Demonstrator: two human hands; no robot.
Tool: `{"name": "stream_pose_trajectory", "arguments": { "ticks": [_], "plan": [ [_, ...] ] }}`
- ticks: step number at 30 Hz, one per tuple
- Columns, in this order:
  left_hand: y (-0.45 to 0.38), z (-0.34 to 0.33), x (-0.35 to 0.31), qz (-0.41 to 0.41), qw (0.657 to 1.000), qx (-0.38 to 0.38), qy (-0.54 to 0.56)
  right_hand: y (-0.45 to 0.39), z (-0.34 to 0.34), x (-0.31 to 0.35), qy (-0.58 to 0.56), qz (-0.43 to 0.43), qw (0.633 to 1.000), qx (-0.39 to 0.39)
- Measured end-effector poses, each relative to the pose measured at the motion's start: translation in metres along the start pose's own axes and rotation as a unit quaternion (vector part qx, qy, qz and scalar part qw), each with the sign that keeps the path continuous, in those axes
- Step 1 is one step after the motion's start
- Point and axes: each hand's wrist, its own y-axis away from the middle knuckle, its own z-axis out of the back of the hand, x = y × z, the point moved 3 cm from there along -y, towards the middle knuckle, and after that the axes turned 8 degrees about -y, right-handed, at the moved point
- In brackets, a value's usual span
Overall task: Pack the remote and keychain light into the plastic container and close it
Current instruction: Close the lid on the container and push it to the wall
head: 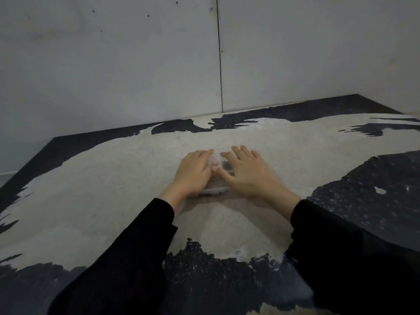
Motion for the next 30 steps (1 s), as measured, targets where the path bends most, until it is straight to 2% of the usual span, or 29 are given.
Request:
{"name": "stream_pose_trajectory", "arguments": {
  "ticks": [2,3,5,7,9,11,14,17,20,23,28,30],
  "plan": [
    [0.004,0.003,0.004,0.041,0.976,-0.069,0.201,-0.003,0.002,-0.002,-0.024,-0.006,1.000,0.016],
    [0.008,0.004,0.005,0.059,0.959,-0.102,0.257,-0.001,0.007,-0.002,-0.051,-0.009,0.999,-0.009],
    [0.012,0.003,0.006,0.088,0.944,-0.137,0.286,0.004,0.017,-0.001,-0.092,0.006,0.991,-0.097],
    [0.014,0.002,0.007,0.104,0.946,-0.151,0.266,0.014,0.023,0.012,-0.039,0.092,0.986,-0.137],
    [0.012,0.002,0.010,0.131,0.943,-0.162,0.261,0.022,0.016,0.029,0.034,0.193,0.976,-0.093],
    [0.008,0.000,0.015,0.170,0.928,-0.157,0.291,0.028,-0.004,0.040,0.085,0.213,0.973,-0.024],
    [-0.006,-0.006,0.015,0.194,0.921,-0.131,0.311,0.028,-0.023,0.032,0.151,0.174,0.973,0.002],
    [-0.028,-0.016,-0.003,0.167,0.946,-0.104,0.256,0.016,-0.012,0.005,0.169,0.123,0.978,-0.003],
    [-0.064,-0.034,-0.039,0.139,0.962,-0.082,0.222,0.004,0.006,-0.038,0.143,0.022,0.989,-0.016],
    [-0.106,-0.059,-0.088,0.106,0.972,-0.041,0.205,-0.007,0.031,-0.092,0.126,-0.043,0.990,-0.036],
    [-0.176,-0.105,-0.168,0.077,0.970,-0.013,0.232,-0.020,0.087,-0.207,0.082,-0.059,0.995,-0.028],
    [-0.206,-0.125,-0.199,0.061,0.967,-0.007,0.246,-0.019,0.105,-0.253,0.097,-0.095,0.990,-0.042]
  ]
}}
